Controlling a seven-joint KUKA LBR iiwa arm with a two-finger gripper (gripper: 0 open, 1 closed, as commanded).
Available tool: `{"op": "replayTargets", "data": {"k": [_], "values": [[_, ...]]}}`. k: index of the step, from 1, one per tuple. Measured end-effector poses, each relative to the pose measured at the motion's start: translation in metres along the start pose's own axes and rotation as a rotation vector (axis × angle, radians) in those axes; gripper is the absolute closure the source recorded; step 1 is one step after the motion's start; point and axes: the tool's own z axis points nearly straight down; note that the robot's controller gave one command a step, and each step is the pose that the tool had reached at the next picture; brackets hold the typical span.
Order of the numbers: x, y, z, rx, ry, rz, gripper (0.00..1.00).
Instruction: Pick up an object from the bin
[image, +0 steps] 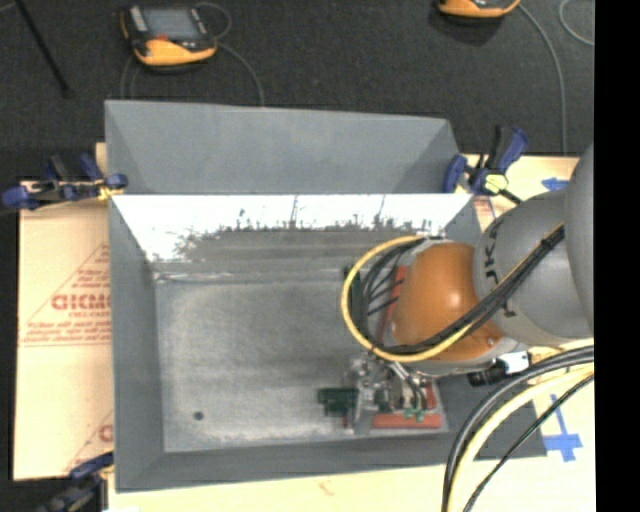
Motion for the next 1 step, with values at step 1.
{"op": "replayTargets", "data": {"k": [1], "values": [[-0.0119, 0.027, -0.1477, 0.0, -0.012, -0.045, 1.0]]}}
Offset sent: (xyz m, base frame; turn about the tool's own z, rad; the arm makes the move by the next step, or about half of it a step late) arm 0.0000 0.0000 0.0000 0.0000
